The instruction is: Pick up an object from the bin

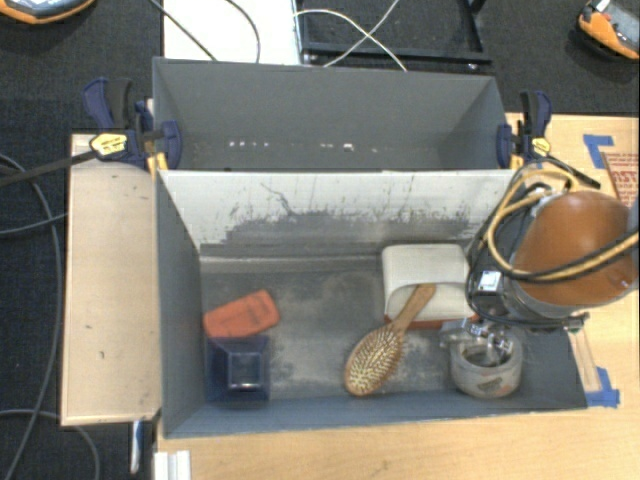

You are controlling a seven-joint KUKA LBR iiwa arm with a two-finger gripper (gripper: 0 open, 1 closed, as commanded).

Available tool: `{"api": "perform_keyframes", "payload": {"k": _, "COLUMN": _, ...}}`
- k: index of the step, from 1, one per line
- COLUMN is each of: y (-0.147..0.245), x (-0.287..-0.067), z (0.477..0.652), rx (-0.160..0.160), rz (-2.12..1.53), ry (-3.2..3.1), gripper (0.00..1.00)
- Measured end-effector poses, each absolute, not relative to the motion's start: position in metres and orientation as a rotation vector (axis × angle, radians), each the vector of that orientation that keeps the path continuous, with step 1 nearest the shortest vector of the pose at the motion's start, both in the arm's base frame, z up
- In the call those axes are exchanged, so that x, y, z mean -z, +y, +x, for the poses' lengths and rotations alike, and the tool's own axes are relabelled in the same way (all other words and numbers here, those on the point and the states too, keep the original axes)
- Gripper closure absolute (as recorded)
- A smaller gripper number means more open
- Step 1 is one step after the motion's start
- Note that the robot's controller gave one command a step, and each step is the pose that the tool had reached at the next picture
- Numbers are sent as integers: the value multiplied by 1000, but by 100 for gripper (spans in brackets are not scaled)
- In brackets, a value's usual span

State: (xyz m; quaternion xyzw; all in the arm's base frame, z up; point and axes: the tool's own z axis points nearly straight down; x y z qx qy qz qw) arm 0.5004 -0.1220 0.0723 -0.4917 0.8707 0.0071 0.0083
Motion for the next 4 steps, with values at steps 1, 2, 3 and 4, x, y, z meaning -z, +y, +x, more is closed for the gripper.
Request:
{"api": "perform_keyframes", "payload": {"k": 1, "y": -122, "x": -72, "z": 500, "rx": -22, "rz": -1537, "ry": 2721, "gripper": 100}}
{"api": "perform_keyframes", "payload": {"k": 2, "y": -121, "x": -79, "z": 499, "rx": -28, "rz": -1540, "ry": 2723, "gripper": 100}}
{"api": "perform_keyframes", "payload": {"k": 3, "y": -121, "x": -94, "z": 498, "rx": -28, "rz": -1538, "ry": 2727, "gripper": 100}}
{"api": "perform_keyframes", "payload": {"k": 4, "y": -123, "x": -111, "z": 499, "rx": -24, "rz": -1534, "ry": 2729, "gripper": 100}}
